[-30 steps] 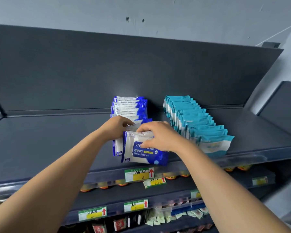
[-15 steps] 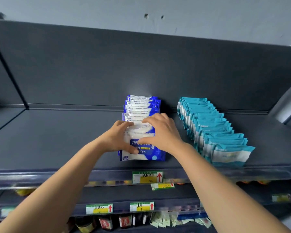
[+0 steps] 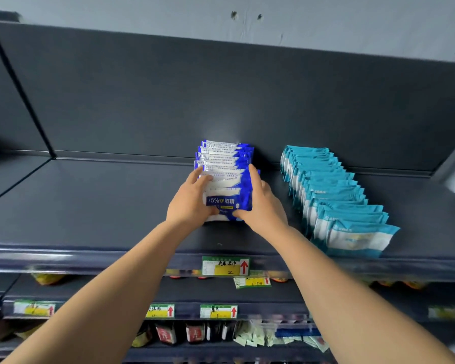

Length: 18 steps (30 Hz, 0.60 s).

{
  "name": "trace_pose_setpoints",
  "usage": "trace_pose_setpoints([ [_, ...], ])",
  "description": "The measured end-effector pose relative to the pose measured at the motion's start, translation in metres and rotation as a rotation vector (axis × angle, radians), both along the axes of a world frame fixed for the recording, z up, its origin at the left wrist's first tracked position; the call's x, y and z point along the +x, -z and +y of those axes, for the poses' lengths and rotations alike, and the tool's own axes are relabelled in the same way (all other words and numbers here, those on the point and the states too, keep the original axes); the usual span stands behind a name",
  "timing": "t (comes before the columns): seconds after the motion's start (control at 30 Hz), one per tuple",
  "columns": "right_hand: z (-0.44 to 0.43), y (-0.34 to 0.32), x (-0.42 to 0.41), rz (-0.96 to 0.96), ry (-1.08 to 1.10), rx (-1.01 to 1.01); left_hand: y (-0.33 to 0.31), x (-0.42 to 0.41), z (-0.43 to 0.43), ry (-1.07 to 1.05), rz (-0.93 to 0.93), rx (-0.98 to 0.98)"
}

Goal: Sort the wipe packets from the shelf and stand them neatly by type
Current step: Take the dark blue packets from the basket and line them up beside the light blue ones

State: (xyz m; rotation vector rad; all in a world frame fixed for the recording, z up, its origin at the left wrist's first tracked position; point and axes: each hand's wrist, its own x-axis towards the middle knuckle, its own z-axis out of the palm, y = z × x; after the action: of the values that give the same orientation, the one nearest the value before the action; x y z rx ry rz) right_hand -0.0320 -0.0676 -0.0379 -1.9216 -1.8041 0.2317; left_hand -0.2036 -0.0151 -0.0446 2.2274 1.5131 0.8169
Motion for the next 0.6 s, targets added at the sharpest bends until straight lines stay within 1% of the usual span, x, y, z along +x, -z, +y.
trace_pose_setpoints([
  [0.07,0.001,0.003,0.001,-0.077,-0.001,-0.042,-0.005,-0.001,0.004,0.007,0.091,-0.040],
  [0.13,0.001,0.006,0.004,-0.099,-0.012,-0.088,-0.011,-0.006,0.006,0.030,0.216,-0.064],
  [0.2,-0.002,0.007,0.006,-0.097,-0.025,-0.111,-0.015,-0.008,0.001,0.024,0.341,-0.023],
  [0.27,-0.006,0.007,0.007,-0.104,-0.028,-0.112,-0.016,-0.007,-0.005,0.010,0.423,0.076],
  [0.4,-0.016,0.008,0.008,-0.148,-0.022,-0.112,-0.013,-0.003,-0.014,0.028,0.525,0.234],
  [0.6,-0.031,0.008,0.009,-0.231,0.019,-0.131,-0.012,0.001,-0.021,0.118,0.575,0.225],
])
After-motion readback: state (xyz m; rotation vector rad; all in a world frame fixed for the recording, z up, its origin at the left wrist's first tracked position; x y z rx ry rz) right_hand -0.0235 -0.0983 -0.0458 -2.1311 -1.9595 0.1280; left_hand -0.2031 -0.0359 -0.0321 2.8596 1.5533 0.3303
